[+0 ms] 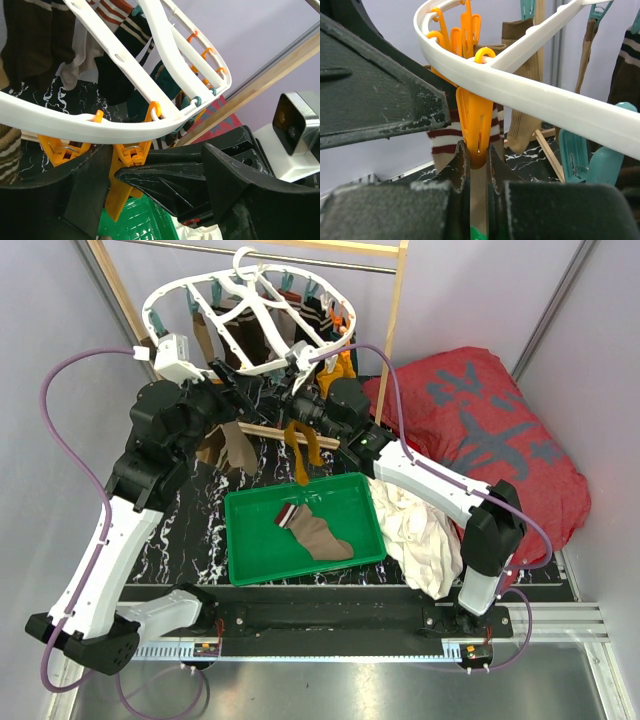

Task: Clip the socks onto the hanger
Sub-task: Open the clamp at the hanger.

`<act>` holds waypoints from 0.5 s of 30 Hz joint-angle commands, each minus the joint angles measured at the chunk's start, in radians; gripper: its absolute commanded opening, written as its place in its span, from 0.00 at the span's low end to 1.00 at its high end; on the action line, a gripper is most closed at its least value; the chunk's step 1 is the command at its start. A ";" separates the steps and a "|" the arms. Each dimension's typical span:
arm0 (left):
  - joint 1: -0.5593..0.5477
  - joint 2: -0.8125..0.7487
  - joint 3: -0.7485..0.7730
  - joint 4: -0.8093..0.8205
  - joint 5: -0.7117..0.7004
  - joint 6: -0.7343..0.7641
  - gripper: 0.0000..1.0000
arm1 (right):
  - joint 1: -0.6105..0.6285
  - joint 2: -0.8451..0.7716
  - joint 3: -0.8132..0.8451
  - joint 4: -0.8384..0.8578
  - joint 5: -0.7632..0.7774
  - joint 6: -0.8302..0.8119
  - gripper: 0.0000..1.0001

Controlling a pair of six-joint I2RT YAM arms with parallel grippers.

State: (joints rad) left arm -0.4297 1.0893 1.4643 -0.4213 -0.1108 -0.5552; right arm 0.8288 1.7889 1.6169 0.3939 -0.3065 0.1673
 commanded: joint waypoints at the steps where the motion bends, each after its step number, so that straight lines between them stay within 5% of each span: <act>1: -0.001 -0.009 0.039 0.015 -0.032 0.020 0.74 | 0.024 -0.043 0.046 -0.016 0.130 -0.078 0.00; 15: -0.001 0.061 0.051 0.004 -0.131 0.037 0.58 | 0.084 -0.042 0.047 -0.035 0.224 -0.196 0.00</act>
State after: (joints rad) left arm -0.4297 1.1286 1.4773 -0.4591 -0.1974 -0.5385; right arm 0.8860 1.7889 1.6173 0.3408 -0.1120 0.0254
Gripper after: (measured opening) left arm 0.598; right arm 0.086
